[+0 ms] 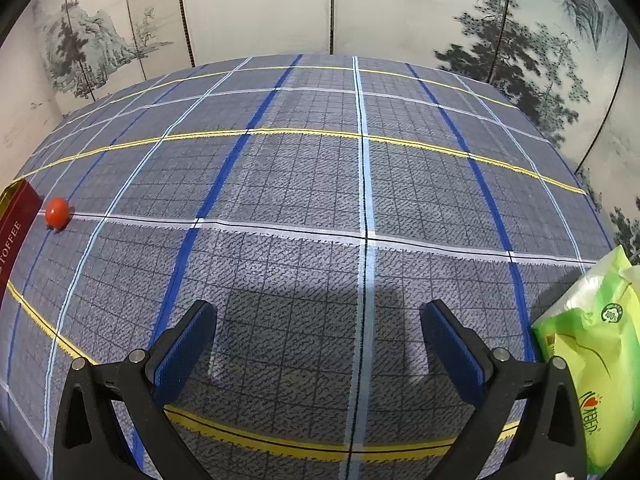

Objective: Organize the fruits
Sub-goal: 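Carry the tangerine into the tin with the left tool and release it, then grasp the red tomato on the cloth with the right tool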

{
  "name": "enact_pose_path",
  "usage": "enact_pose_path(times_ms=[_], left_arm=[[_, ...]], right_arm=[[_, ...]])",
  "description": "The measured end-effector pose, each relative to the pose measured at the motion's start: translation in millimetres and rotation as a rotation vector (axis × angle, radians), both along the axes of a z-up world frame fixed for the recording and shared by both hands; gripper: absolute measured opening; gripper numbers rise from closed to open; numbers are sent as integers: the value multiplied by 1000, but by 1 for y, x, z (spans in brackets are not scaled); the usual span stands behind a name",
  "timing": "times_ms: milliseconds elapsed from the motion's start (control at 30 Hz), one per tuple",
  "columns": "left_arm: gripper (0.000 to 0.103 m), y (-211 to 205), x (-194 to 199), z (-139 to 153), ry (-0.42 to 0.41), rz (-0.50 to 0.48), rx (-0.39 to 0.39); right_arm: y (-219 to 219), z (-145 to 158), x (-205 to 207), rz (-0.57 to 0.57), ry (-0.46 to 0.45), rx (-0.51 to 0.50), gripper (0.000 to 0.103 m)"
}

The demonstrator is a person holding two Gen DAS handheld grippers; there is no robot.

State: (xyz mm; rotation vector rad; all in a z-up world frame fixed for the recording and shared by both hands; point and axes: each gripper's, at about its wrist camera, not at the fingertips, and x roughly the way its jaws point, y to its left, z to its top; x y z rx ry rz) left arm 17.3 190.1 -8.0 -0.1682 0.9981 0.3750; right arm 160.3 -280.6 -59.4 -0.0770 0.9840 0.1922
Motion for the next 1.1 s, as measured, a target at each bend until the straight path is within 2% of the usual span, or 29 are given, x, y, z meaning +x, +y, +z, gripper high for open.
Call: enact_pose_path(times_ms=[167, 433, 833, 1033, 1100], left_arm=[[49, -4, -2, 0, -11, -5, 2], [57, -7, -8, 8, -59, -22, -5], [65, -1, -22, 18, -103, -8, 4], [67, 3, -30, 23, -124, 11, 9], [68, 6, -33, 24, -124, 17, 0]], right_arm=[[6, 1, -1, -11, 6, -7, 103], [37, 11, -9, 41, 0, 7, 103], [130, 32, -19, 234, -20, 39, 102], [183, 39, -19, 322, -38, 34, 99], [199, 39, -16, 343, -37, 33, 94]])
